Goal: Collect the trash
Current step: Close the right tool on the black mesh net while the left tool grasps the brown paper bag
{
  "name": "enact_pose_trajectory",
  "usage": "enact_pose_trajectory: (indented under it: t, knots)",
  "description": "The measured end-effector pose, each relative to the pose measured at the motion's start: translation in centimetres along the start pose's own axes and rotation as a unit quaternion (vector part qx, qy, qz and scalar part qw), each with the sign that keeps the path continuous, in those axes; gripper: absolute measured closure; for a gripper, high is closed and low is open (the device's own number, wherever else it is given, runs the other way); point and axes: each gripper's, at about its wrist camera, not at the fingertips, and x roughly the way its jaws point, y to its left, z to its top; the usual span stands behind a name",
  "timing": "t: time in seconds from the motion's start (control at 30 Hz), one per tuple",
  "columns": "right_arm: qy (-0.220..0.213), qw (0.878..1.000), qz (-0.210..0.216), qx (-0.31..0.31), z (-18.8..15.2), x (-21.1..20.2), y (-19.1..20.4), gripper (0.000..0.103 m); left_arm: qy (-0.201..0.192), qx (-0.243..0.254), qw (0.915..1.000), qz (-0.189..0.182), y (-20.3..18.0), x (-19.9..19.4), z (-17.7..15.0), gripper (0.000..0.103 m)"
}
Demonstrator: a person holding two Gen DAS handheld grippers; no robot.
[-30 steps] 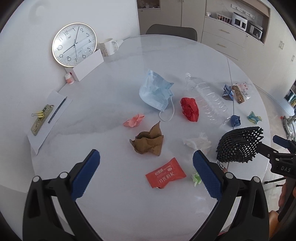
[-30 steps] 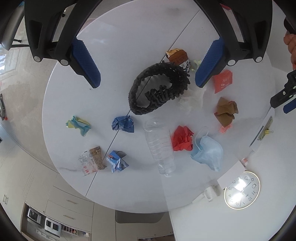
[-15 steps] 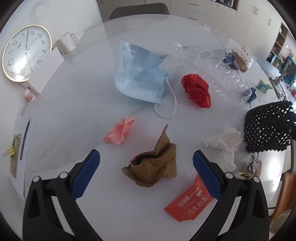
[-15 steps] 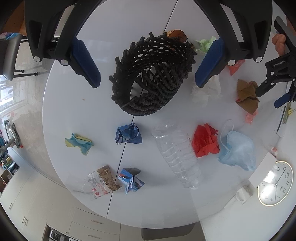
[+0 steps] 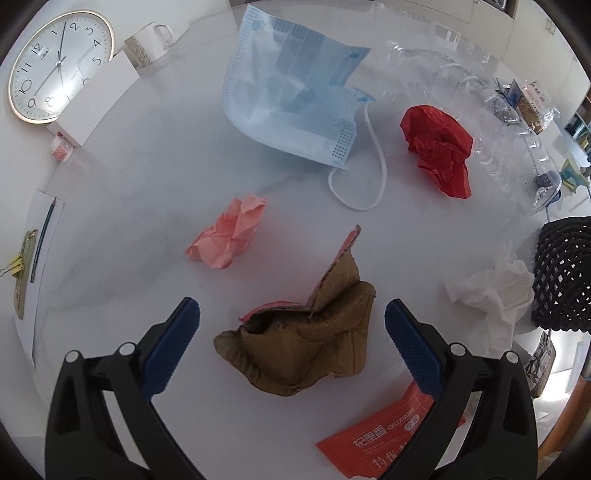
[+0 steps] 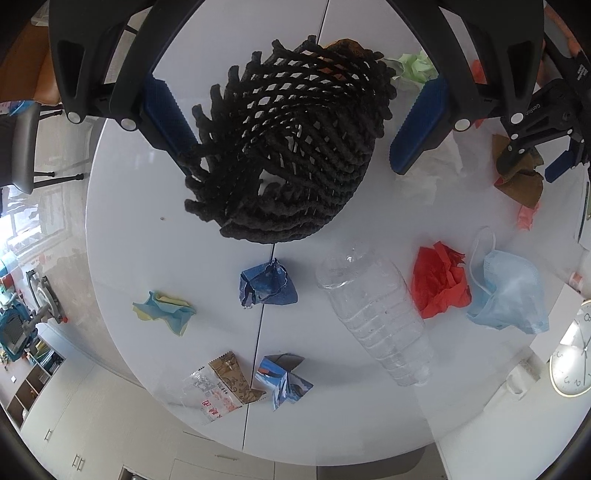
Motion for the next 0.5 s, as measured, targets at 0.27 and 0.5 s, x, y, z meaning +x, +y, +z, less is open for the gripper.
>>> enact_pose_trajectory:
  t: [0.27,0.5]
  knots:
    - [0.003,1.000,-0.005,-0.004,0.1,0.2,0.0,0.002,0.014,-0.018,0.9997,0.001,0.6,0.9,0.3,0.008]
    - [0.017,1.000,0.003,-0.005,0.4,1.2,-0.4,0.016,0.018,-0.034,0.9992,-0.016,1.6,1.2,0.5,0.032]
